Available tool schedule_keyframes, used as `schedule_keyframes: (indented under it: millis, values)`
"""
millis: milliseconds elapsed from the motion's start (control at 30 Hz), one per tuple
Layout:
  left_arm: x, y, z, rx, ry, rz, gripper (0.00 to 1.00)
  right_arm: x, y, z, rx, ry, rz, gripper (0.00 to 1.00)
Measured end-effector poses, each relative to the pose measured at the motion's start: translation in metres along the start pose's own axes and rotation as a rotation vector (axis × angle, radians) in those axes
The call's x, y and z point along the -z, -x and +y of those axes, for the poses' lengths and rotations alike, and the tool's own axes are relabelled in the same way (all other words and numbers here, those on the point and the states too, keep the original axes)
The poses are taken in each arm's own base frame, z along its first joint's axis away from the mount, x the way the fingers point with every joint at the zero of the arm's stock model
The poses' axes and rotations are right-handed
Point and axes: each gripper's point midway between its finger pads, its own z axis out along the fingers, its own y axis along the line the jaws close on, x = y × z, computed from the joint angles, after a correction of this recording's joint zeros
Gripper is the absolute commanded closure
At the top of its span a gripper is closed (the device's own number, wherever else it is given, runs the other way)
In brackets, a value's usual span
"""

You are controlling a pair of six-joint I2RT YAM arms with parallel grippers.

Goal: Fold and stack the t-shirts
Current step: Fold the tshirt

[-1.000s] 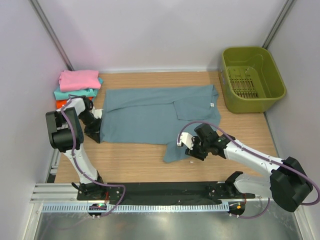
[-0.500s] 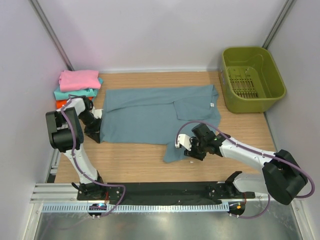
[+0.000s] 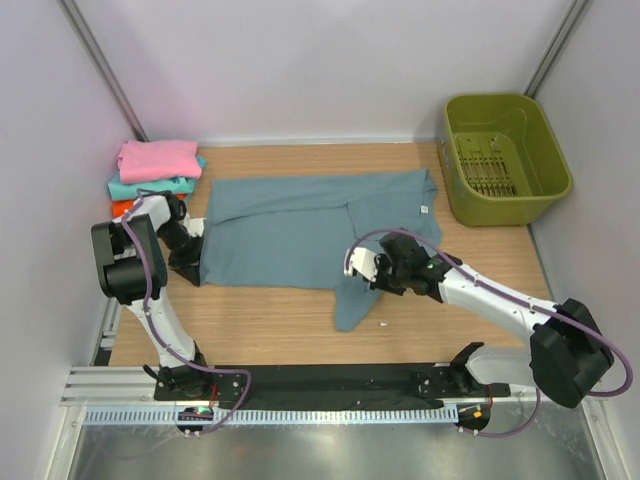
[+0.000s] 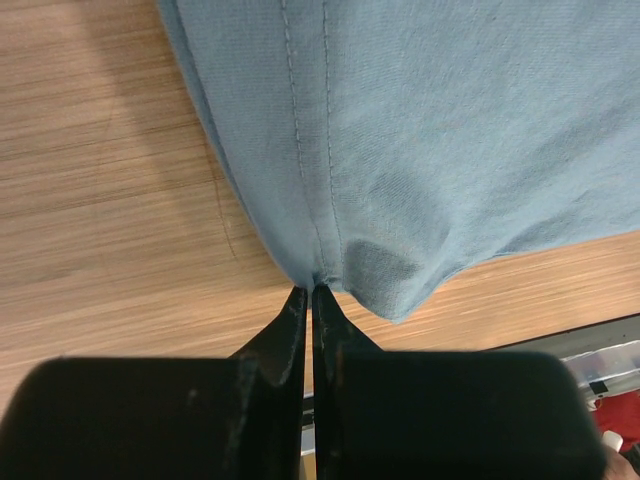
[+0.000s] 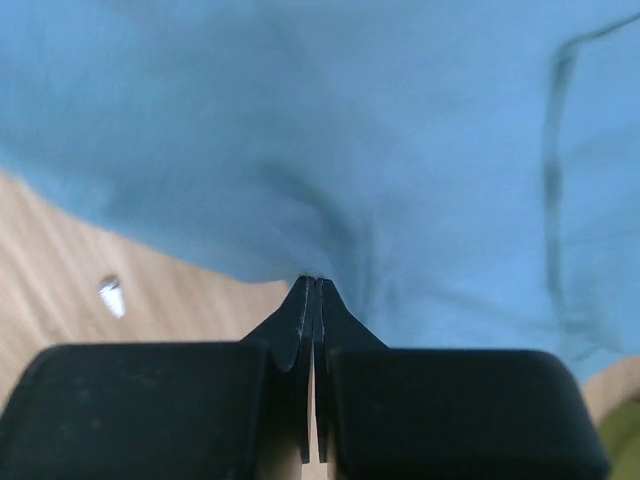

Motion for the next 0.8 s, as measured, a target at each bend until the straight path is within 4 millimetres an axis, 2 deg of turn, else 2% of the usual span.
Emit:
schedule_keyframes:
  millis: [100,133,167,267,300,400,467,633,733,800]
  values:
    - [0.001,0.001,0.000,0.000,0.000,-0.003,1.00,0.004,0.023,-0.031,-0.004,-0.068,-0.045,0.99]
    - [0.001,0.001,0.000,0.000,-0.001,-0.004,1.00,0.005,0.030,-0.042,-0.011,-0.094,-0.059,0.95]
    - [0.001,0.001,0.000,0.000,-0.002,-0.004,1.00,0.004,0.034,-0.054,-0.022,-0.120,-0.068,0.81]
    - [0.001,0.001,-0.001,0.000,-0.003,-0.003,1.00,-0.003,0.033,-0.085,-0.066,-0.214,-0.066,0.52]
    - [0.001,0.001,-0.001,0.000,-0.003,-0.003,1.00,-0.005,0.028,-0.092,-0.078,-0.236,-0.050,0.50]
    - [0.001,0.001,-0.001,0.000,-0.004,-0.004,1.00,-0.005,0.015,-0.104,-0.103,-0.288,-0.005,0.48]
    - [0.001,0.001,-0.001,0.001,-0.006,-0.005,1.00,0.001,0.014,-0.108,-0.116,-0.317,0.000,0.48]
    - [0.001,0.002,-0.003,0.007,-0.016,-0.007,1.00,0.035,0.024,-0.115,-0.181,-0.401,-0.054,0.50]
    - [0.001,0.002,-0.004,0.009,-0.021,-0.009,1.00,0.051,0.026,-0.107,-0.245,-0.394,-0.077,0.50]
    - [0.001,0.002,-0.004,0.009,-0.021,-0.008,1.00,0.048,0.025,-0.094,-0.284,-0.324,-0.080,0.50]
